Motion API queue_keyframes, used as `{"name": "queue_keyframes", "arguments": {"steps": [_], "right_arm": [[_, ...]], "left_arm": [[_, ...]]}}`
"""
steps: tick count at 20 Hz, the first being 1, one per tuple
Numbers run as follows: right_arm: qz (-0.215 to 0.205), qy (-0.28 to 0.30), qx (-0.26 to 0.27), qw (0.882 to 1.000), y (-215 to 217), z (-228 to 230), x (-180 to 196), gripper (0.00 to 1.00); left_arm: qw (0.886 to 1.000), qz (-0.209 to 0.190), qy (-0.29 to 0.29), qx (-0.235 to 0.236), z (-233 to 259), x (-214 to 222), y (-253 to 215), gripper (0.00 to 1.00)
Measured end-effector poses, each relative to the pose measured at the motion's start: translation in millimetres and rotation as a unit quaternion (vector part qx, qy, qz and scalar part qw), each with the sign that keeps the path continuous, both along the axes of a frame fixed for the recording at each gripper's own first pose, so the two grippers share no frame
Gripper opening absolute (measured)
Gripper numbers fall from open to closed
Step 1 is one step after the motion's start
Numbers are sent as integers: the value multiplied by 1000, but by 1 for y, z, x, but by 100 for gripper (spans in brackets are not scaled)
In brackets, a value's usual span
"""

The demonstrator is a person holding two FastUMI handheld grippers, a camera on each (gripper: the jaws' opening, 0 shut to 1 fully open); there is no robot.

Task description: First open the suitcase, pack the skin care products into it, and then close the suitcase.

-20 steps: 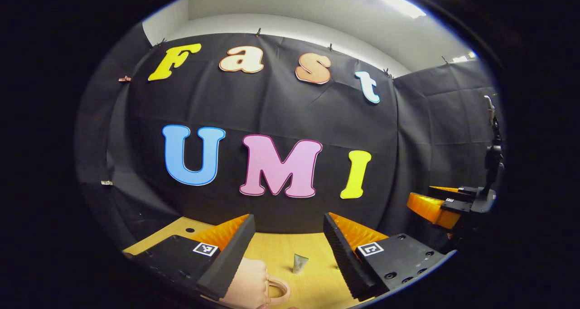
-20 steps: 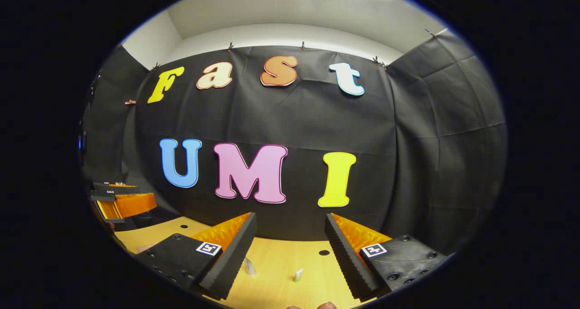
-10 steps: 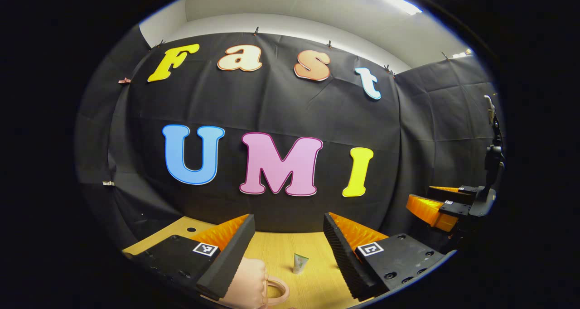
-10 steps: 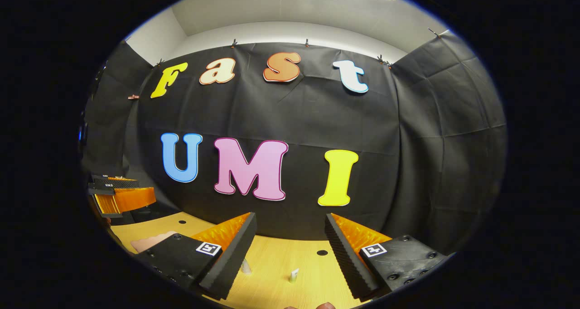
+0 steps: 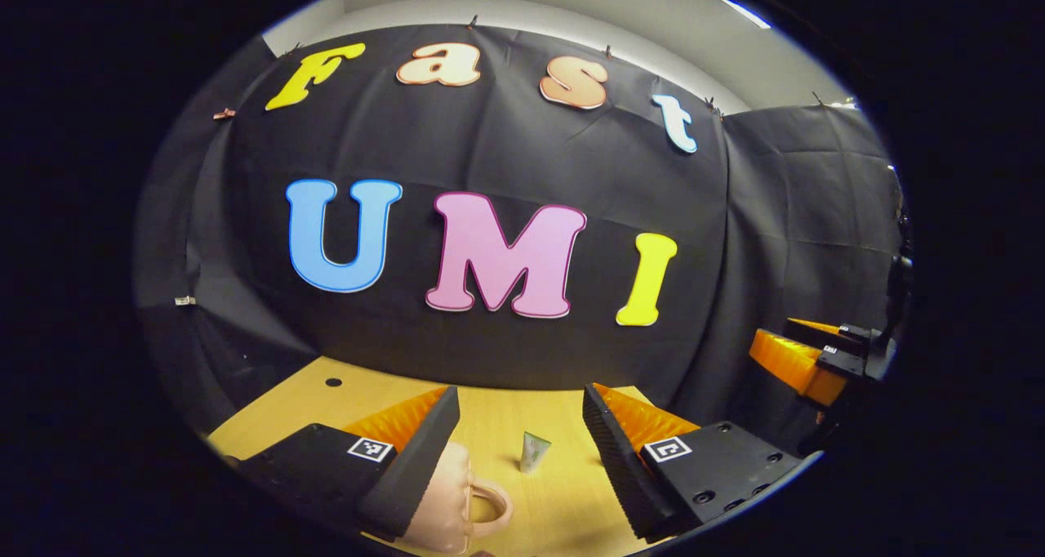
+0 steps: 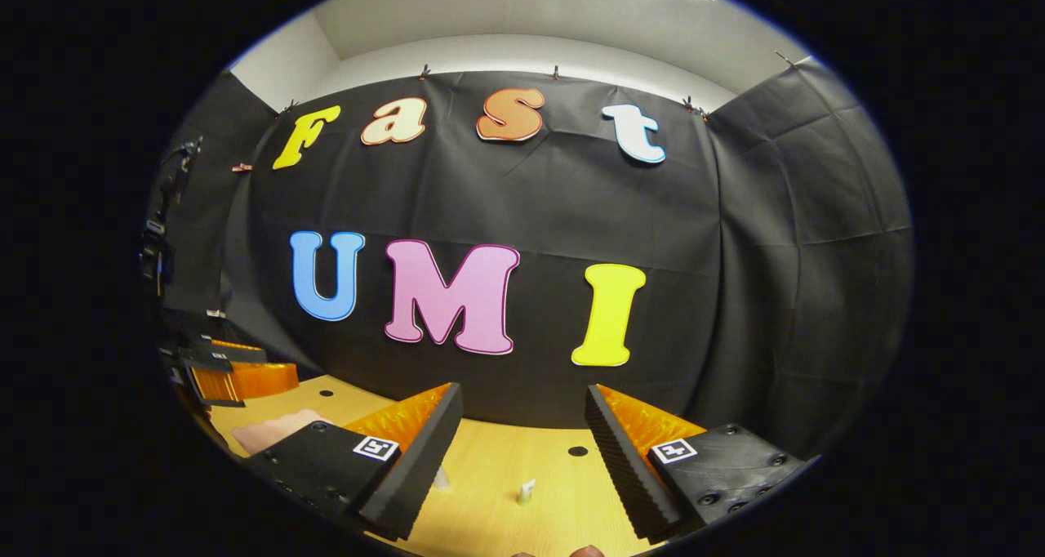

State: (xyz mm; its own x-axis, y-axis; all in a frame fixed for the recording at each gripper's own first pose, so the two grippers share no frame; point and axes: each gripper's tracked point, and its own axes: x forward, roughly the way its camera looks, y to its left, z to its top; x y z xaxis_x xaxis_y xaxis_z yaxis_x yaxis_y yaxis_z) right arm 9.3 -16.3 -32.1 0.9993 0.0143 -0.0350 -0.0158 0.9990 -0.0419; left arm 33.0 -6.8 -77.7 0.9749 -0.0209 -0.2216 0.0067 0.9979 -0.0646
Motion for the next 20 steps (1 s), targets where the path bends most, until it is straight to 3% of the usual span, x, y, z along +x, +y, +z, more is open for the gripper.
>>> {"name": "queue_keyframes", "arguments": {"steps": [2, 5, 7, 11, 15, 17, 18, 20], "right_arm": [[-6, 8, -1, 1000, -6, -7, -3, 96], [-18, 20, 4, 1000, -21, -18, -9, 98], [-32, 25, 7, 999, -36, -25, -14, 98], [-59, 45, 17, 997, -69, -43, -25, 96], [-94, 67, 22, 993, -110, -60, -38, 96], [-110, 77, 25, 991, -126, -66, -44, 96], [-117, 82, 25, 989, -134, -69, -47, 96], [-126, 91, 23, 988, -145, -76, -51, 94]], "left_arm": [[998, -15, 56, -28, -38, 11, -3, 95], [986, -28, 155, -53, -103, 25, -6, 95], [971, -21, 231, -54, -150, 30, -3, 95], [932, -6, 359, -58, -229, 35, -7, 95], [899, 21, 436, -32, -295, 43, -3, 95], [888, 33, 457, -32, -315, 45, 0, 95], [886, 34, 462, -31, -320, 47, 2, 92], [878, 34, 476, -37, -333, 49, 0, 75]]}}
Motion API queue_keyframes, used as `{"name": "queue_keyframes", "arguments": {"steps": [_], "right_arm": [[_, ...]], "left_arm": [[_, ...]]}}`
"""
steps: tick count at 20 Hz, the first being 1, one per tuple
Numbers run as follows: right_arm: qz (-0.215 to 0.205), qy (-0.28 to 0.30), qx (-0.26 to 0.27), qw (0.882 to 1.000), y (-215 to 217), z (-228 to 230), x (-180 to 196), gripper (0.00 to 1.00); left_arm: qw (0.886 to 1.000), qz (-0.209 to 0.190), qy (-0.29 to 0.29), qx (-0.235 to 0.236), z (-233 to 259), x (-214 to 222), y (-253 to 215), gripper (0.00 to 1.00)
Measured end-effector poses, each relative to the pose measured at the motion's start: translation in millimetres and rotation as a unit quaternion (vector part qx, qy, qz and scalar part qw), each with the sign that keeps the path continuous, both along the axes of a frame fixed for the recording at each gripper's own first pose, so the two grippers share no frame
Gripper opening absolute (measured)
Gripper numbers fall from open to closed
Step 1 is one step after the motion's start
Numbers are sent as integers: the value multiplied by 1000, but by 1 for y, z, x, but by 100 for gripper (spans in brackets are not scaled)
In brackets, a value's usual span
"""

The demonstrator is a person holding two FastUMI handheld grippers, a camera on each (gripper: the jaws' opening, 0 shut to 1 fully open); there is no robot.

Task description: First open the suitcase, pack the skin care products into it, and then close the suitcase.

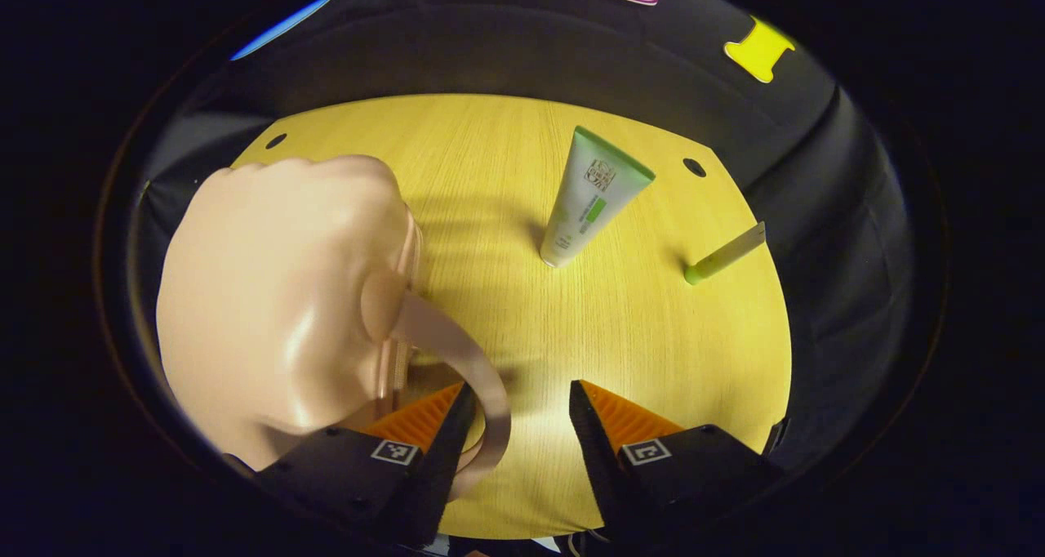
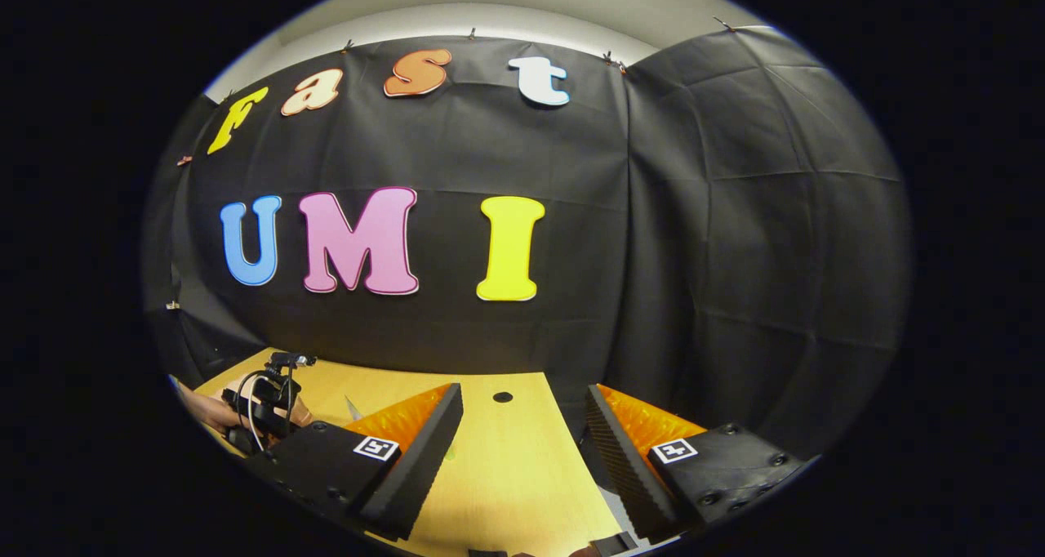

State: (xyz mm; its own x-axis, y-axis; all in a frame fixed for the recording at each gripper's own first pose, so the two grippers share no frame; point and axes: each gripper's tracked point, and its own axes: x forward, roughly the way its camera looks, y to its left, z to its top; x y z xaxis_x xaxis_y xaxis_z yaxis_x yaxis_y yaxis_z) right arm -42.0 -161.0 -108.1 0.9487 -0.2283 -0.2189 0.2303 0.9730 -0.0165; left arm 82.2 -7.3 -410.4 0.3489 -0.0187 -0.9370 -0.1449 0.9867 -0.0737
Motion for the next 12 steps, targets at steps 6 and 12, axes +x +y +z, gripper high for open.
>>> {"name": "queue_keyframes", "arguments": {"steps": [6, 12], "right_arm": [[17, 15, 4, 1000, -8, -11, 6, 96], [83, 10, 10, 996, 14, -12, 39, 96]], "left_arm": [[999, -34, 29, 10, -5, -3, 11, 19], [997, -53, -49, 11, 118, 16, 34, 17]]}}
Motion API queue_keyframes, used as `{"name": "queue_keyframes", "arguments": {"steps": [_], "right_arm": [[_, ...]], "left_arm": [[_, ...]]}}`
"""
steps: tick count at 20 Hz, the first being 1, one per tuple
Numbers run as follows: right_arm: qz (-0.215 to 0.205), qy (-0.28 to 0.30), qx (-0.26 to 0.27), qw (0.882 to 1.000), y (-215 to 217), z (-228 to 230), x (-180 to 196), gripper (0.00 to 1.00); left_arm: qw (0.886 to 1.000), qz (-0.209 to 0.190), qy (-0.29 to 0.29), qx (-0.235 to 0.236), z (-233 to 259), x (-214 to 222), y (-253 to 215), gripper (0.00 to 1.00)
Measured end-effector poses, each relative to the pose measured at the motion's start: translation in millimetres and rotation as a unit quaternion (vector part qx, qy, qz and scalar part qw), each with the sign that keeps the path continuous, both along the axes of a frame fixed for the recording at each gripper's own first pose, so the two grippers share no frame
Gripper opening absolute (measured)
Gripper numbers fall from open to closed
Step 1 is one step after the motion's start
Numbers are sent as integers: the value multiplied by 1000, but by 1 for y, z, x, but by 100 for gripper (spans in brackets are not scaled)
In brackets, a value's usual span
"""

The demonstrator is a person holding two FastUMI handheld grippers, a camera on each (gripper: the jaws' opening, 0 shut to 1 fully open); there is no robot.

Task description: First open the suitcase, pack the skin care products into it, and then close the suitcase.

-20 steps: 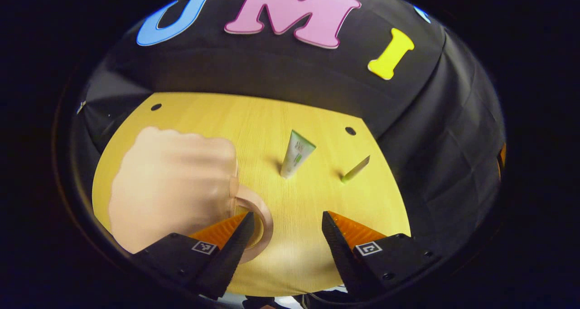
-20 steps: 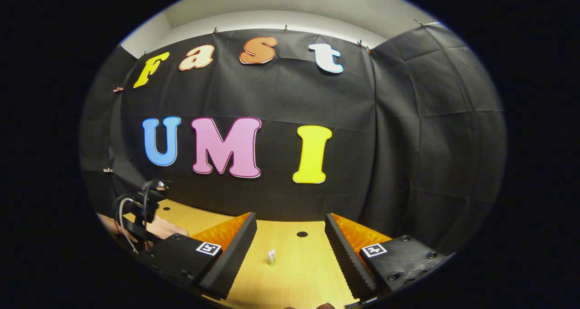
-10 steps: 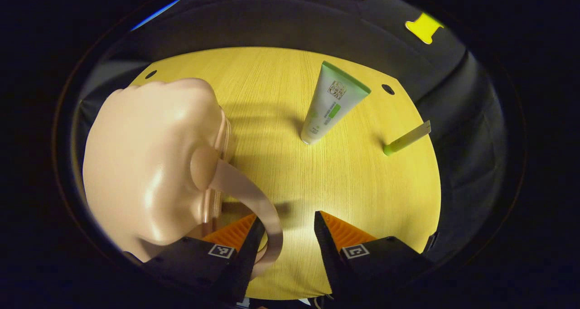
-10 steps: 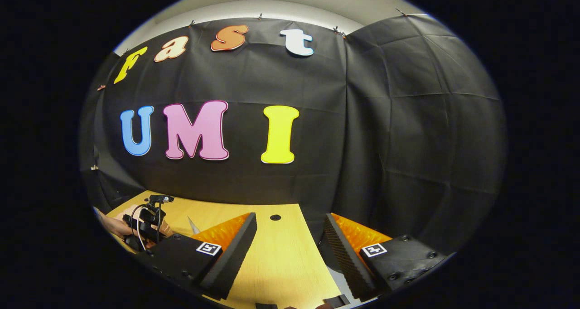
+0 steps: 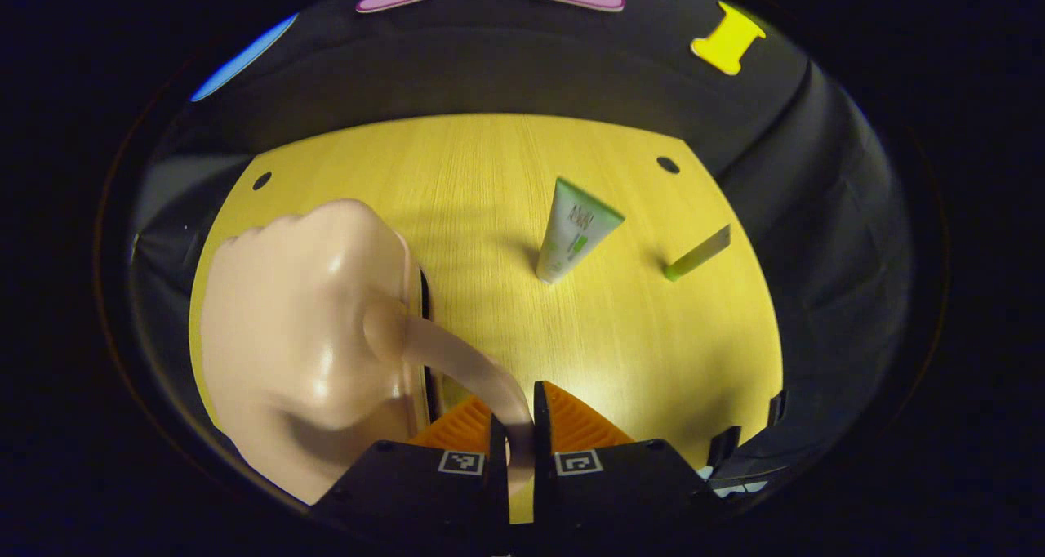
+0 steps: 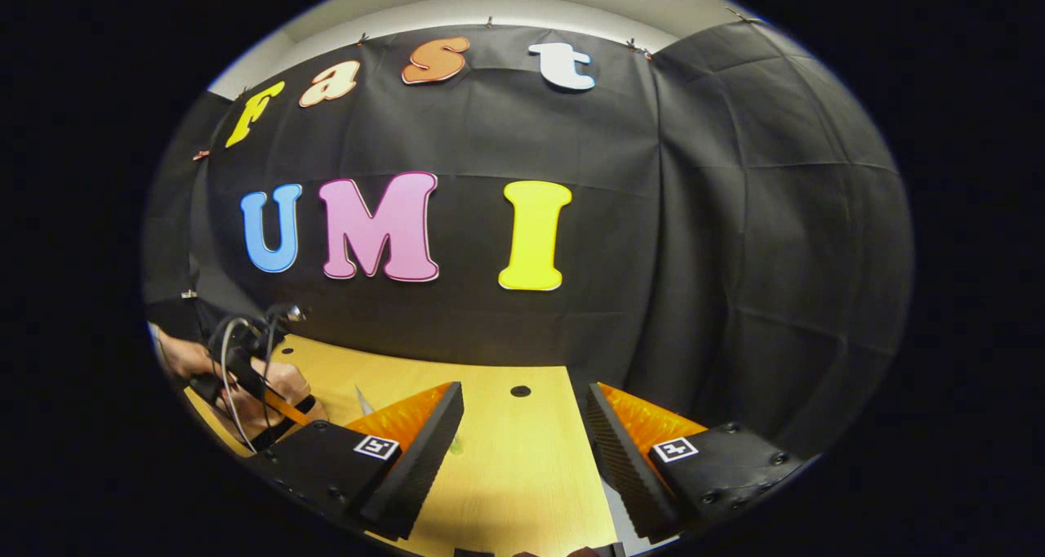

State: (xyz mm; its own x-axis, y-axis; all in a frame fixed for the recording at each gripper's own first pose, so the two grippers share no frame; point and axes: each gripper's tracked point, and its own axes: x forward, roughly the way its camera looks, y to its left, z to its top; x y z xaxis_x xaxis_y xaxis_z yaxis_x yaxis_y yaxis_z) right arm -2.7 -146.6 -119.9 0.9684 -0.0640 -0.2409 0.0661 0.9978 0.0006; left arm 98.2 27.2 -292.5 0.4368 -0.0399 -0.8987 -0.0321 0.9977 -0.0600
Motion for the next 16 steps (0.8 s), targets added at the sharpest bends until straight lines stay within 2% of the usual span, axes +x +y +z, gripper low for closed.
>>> {"name": "queue_keyframes", "arguments": {"steps": [3, 5, 8, 10, 13, 16], "right_arm": [[42, -1, 9, 999, 26, -1, 24, 96], [62, -6, 17, 998, 50, 5, 41, 96], [76, -21, 21, 997, 87, 17, 56, 96], [73, -26, 9, 997, 112, 19, 67, 96], [72, -17, 20, 997, 169, 16, 78, 96], [74, 3, 29, 997, 228, 7, 91, 96]], "left_arm": [[997, 22, -70, 30, 79, 1, 59, 17], [992, 41, -105, 51, 114, 1, 109, 17], [981, 106, -146, 78, 154, -1, 203, 17], [973, 140, -159, 90, 164, -9, 266, 17], [967, 145, -144, 152, 162, -27, 365, 15], [969, 158, -122, 144, 130, -31, 435, 13]]}}
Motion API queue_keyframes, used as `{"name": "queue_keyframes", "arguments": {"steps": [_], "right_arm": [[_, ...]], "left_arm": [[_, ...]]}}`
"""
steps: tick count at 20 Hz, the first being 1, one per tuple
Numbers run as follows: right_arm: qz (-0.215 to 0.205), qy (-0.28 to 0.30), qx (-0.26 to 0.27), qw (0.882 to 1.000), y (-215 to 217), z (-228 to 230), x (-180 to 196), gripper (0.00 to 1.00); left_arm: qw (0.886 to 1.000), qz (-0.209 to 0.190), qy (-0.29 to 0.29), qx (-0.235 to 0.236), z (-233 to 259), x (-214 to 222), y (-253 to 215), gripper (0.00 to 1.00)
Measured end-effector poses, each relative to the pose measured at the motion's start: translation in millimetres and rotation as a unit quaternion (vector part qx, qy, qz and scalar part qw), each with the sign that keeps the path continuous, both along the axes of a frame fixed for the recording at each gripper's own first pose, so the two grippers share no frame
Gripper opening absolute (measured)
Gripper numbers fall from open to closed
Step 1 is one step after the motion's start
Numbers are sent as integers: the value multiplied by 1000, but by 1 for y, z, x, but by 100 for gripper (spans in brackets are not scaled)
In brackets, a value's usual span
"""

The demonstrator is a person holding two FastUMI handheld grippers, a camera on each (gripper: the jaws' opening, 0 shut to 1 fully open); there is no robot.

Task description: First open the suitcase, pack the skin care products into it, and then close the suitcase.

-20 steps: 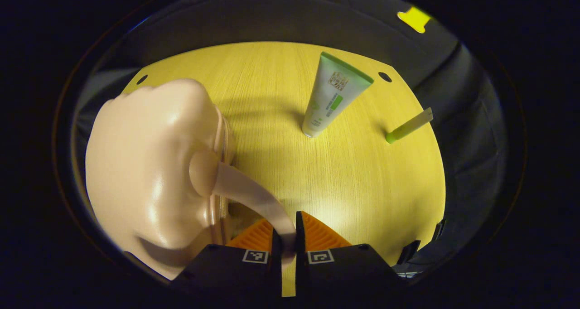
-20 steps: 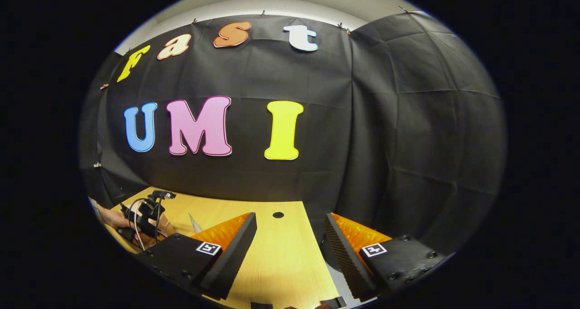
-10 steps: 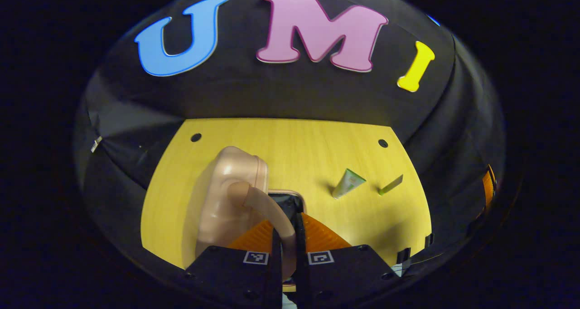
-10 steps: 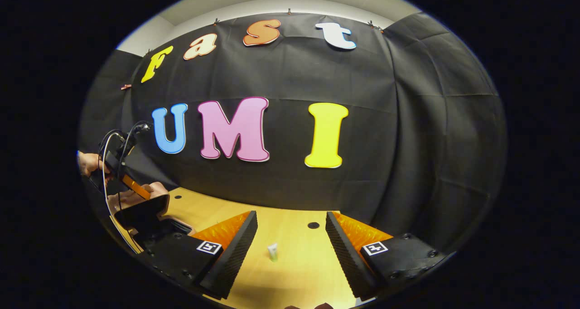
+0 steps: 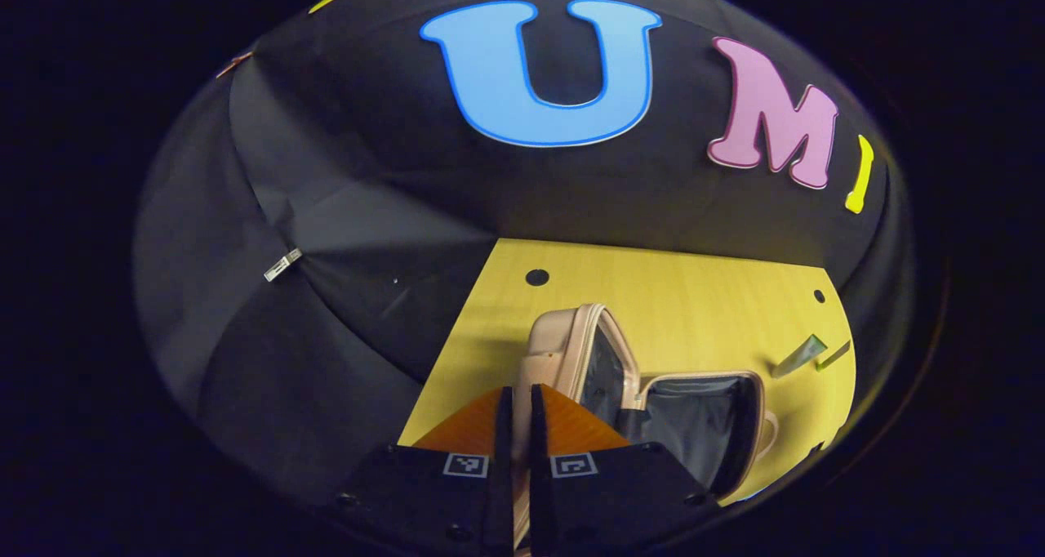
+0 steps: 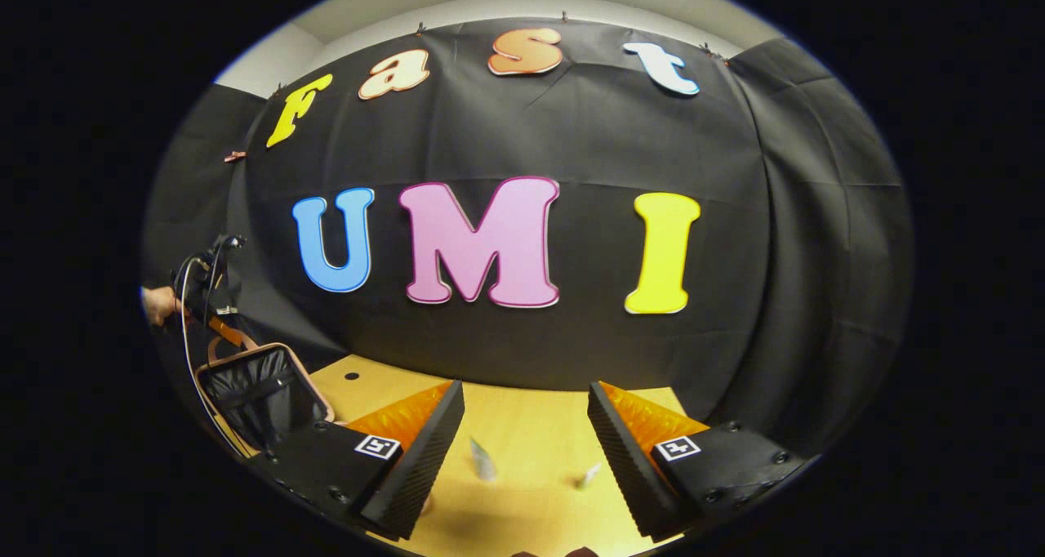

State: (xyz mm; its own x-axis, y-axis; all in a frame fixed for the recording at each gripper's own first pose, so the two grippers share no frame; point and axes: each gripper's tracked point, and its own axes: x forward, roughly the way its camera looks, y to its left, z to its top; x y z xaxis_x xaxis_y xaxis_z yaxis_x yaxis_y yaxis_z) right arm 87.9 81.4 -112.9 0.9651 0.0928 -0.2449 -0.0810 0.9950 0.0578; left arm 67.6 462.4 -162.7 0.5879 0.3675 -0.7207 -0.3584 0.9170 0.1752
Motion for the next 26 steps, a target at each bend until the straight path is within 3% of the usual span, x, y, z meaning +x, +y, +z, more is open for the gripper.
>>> {"name": "queue_keyframes", "arguments": {"steps": [5, 10, 13, 15, 18, 19, 22, 24, 26], "right_arm": [[-22, 21, -18, 999, 50, -13, 12, 96], [-70, 48, -42, 996, 51, -28, 14, 96], [-88, 56, -65, 992, 44, -35, 14, 96], [-91, 48, -76, 992, 43, -35, 13, 96], [-99, 25, -91, 991, 41, -28, 12, 96], [-97, 17, -97, 990, 40, -26, 13, 96], [-92, 7, -108, 990, 34, -19, 15, 96], [-93, -5, -108, 990, 25, -9, 20, 96], [-95, -15, -106, 990, 13, -6, 26, 96]], "left_arm": [[996, 37, 40, -74, -96, -23, 99, 13], [985, 58, 76, -141, -179, -36, 130, 13], [985, 73, 78, -135, -199, -39, 145, 24], [990, 57, 49, -116, -188, -32, 151, 46], [997, 12, -17, -70, -143, -10, 143, 94], [997, -1, -43, -56, -122, 0, 135, 98], [990, -56, -127, -23, -50, 35, 86, 95], [978, -106, -179, -18, -3, 55, 32, 95], [963, -167, -208, -46, 27, 69, -46, 95]]}}
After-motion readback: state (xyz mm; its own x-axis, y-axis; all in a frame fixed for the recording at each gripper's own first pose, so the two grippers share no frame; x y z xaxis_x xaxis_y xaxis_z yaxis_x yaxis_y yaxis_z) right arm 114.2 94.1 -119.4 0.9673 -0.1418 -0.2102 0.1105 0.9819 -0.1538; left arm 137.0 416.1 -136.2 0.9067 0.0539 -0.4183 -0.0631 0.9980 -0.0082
